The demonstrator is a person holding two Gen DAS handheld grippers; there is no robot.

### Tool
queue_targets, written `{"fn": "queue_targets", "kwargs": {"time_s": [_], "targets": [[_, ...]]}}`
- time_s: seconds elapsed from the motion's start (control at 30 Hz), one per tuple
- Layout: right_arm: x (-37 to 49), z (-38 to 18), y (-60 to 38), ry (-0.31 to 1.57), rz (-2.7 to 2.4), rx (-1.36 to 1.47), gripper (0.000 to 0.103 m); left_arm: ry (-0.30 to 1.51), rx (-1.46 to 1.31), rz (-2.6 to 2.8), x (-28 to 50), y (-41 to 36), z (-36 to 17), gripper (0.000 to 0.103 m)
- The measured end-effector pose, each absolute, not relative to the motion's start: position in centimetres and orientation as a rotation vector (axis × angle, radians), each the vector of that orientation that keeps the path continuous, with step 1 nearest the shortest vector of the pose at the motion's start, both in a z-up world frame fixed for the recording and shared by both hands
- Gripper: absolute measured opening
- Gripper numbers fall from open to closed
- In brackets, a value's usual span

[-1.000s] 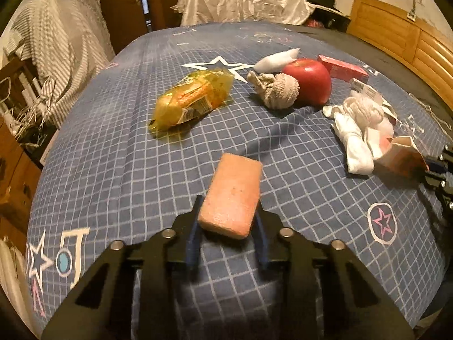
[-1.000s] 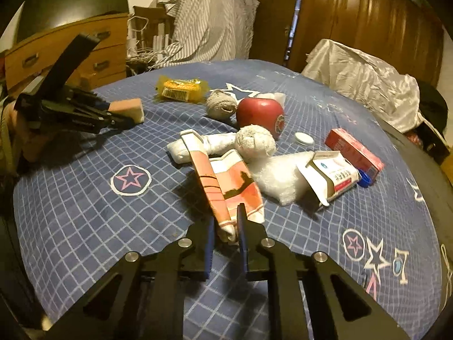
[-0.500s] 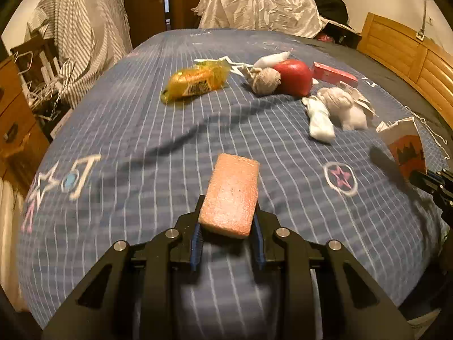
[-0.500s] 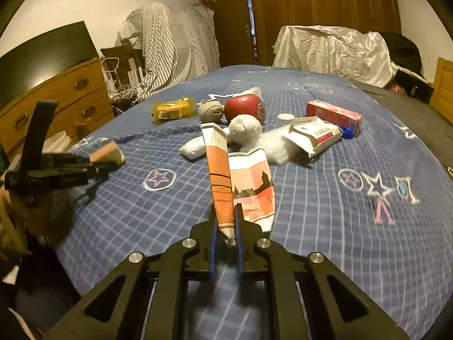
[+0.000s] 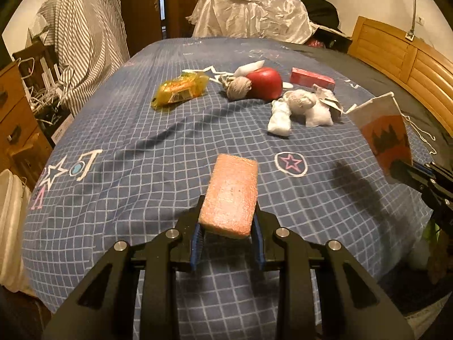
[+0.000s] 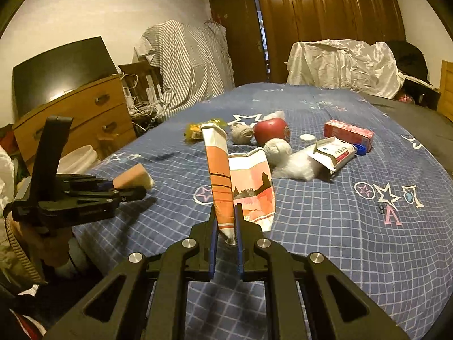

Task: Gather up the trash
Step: 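Carry the paper box and pink sponge in both grippers to the white bucket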

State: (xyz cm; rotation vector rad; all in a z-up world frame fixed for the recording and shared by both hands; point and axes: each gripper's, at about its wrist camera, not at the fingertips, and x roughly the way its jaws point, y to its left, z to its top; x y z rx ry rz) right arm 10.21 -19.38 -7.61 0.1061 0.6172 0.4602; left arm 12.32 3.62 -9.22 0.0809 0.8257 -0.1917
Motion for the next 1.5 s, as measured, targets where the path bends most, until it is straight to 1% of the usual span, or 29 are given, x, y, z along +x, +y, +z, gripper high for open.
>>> {"fn": "queue_targets", "kwargs": {"time_s": [0.53,1.27,1.5], "targets": [[8.8,-5.8,-18.1,0.603,0.493,0.115,0.012,0.779,0.115,-0.093,11.1,3.7,-6.9,0.027],[9.0,-5.5,-11.1,0.716,0.593,0.041,0.012,0.762,0.023,-0.123,9.4,8.6,-6.8,0.027],[10.8,-4.6,-7.9,0.755,0.638,0.037,0.012,0.742,0.009,-0.083,9.1,12.5,-5.7,0.027]]}}
